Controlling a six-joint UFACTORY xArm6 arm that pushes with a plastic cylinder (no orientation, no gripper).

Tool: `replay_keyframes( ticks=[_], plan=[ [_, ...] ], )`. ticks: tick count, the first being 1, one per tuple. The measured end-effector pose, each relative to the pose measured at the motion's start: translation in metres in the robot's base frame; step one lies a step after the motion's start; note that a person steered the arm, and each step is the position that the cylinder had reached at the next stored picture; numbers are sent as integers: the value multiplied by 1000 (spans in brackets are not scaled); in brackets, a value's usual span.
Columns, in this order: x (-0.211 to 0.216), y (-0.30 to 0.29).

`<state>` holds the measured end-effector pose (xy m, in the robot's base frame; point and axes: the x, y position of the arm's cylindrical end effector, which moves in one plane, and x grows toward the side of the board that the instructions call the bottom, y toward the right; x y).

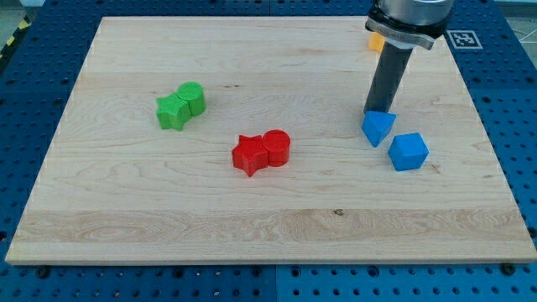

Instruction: Push the blue triangle right a bit

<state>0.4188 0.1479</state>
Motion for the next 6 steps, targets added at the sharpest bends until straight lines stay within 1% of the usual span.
replay_keyframes(
  ticks=[2,3,4,6],
  plan=[
    [-1,-16],
    [0,-48],
    [5,-60],
    [22,-7]
  ],
)
